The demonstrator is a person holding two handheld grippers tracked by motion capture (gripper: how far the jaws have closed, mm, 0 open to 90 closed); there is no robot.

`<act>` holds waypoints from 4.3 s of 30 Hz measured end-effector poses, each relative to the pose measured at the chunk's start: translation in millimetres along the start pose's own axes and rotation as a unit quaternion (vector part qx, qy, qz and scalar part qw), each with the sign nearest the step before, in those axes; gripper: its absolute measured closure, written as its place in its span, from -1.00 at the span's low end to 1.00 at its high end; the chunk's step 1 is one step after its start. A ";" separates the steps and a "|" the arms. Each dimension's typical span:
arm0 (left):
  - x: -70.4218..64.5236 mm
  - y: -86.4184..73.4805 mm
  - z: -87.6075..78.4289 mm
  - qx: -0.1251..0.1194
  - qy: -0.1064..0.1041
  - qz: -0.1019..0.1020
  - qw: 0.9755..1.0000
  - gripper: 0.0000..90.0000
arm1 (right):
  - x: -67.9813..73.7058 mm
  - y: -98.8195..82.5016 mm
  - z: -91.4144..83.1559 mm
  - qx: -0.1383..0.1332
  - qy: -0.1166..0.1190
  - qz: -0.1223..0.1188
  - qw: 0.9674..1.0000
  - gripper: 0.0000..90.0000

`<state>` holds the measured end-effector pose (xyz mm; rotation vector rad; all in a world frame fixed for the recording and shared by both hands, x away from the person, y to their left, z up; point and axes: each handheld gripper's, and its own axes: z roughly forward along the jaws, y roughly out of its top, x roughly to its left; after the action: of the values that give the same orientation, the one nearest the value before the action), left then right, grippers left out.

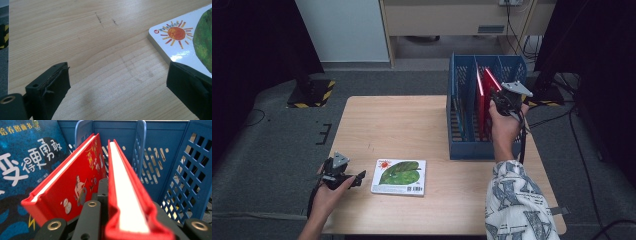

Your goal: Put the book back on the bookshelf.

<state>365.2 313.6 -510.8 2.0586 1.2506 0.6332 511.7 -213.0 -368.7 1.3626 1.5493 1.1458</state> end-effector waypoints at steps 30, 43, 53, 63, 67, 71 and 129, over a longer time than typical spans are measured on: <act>-1.0 0.1 -1.1 -0.002 0.002 -0.001 1.000 -0.91 | -10.9 -5.2 -25.8 0.033 0.023 0.002 0.999 0.61; -1.8 0.6 -0.8 -0.002 -0.001 0.002 1.000 -0.91 | -5.7 7.1 -23.6 0.047 0.017 -0.024 0.998 0.65; -2.6 0.7 -0.4 -0.002 -0.002 0.002 1.000 -0.90 | -6.6 5.9 -19.6 0.058 0.018 -0.023 0.998 0.68; -2.8 0.9 -0.5 -0.003 -0.002 0.003 1.000 -0.90 | -5.7 6.7 -19.3 0.057 0.004 -0.024 0.998 0.76; -2.3 0.8 -0.9 -0.004 -0.001 0.001 1.000 -0.90 | -6.6 6.9 -17.8 0.050 -0.003 -0.019 0.999 0.77; -1.7 0.7 -1.2 -0.004 -0.002 0.000 1.000 -0.90 | -6.9 7.0 -15.3 0.039 -0.007 -0.016 0.999 0.77; -3.1 1.2 0.0 -0.002 -0.004 0.000 1.000 -0.90 | 2.2 16.6 7.4 0.046 0.004 -0.045 0.998 0.50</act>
<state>364.6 310.4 -510.2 2.0547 1.2439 0.6262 523.5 -209.4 -355.1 1.3351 1.6685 1.0377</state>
